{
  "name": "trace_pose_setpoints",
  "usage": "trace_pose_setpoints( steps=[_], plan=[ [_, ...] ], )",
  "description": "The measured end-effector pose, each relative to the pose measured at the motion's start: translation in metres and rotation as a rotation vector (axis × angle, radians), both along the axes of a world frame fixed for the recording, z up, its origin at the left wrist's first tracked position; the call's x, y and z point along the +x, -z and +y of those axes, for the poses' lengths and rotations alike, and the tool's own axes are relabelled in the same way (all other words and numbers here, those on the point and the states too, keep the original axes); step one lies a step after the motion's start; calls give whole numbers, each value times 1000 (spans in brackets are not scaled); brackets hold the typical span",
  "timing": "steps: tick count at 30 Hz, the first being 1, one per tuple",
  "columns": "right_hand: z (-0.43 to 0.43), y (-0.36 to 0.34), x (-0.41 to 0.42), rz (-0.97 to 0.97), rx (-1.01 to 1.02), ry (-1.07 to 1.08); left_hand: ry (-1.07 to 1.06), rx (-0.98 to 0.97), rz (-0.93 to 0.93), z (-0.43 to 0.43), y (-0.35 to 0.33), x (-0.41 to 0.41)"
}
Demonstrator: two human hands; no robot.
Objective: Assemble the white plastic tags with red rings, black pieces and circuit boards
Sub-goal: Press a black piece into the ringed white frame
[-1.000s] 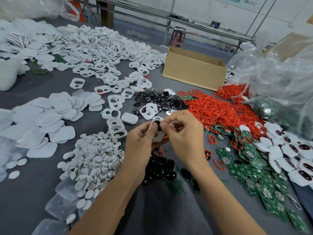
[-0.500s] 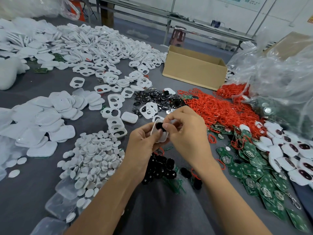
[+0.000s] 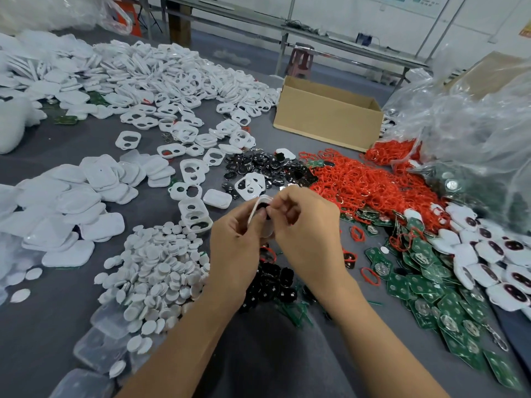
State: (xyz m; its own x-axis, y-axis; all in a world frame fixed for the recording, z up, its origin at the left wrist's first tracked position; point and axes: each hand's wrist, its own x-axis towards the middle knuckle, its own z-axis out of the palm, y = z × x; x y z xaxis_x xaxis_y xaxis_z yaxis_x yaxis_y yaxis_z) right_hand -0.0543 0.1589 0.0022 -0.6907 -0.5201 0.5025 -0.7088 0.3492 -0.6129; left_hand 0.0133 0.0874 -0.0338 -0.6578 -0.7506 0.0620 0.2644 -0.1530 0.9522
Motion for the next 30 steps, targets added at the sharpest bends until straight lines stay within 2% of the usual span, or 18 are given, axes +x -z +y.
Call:
trace_pose_setpoints(
  steps=[3,4,9,12,17,24,28,30],
  plan=[
    [0,-6,2,-157,-45,-112,-118,-276,-24,-1,3,1],
    [1,-9,2,-213,-54,-143,-117,-306,-24,-1,4,2],
    [4,-13,-2,-648,-336,-221,25,-333,39,3,2,4],
    [8,-10,-12,-782,-368,-225,-8,-227,123,-1,-2,4],
    [10,-9,-22,-992,-419,-382,-56,-135,194,-8,-7,5],
    [11,-6,-28,-1128,-435,-439,-26,-52,220,-7,-8,5],
    [11,-6,-27,-1110,-437,-434,-31,-53,207,-7,-8,5],
    [10,-7,-24,-1014,-413,-379,-71,-97,173,-7,-7,4]
  ],
)
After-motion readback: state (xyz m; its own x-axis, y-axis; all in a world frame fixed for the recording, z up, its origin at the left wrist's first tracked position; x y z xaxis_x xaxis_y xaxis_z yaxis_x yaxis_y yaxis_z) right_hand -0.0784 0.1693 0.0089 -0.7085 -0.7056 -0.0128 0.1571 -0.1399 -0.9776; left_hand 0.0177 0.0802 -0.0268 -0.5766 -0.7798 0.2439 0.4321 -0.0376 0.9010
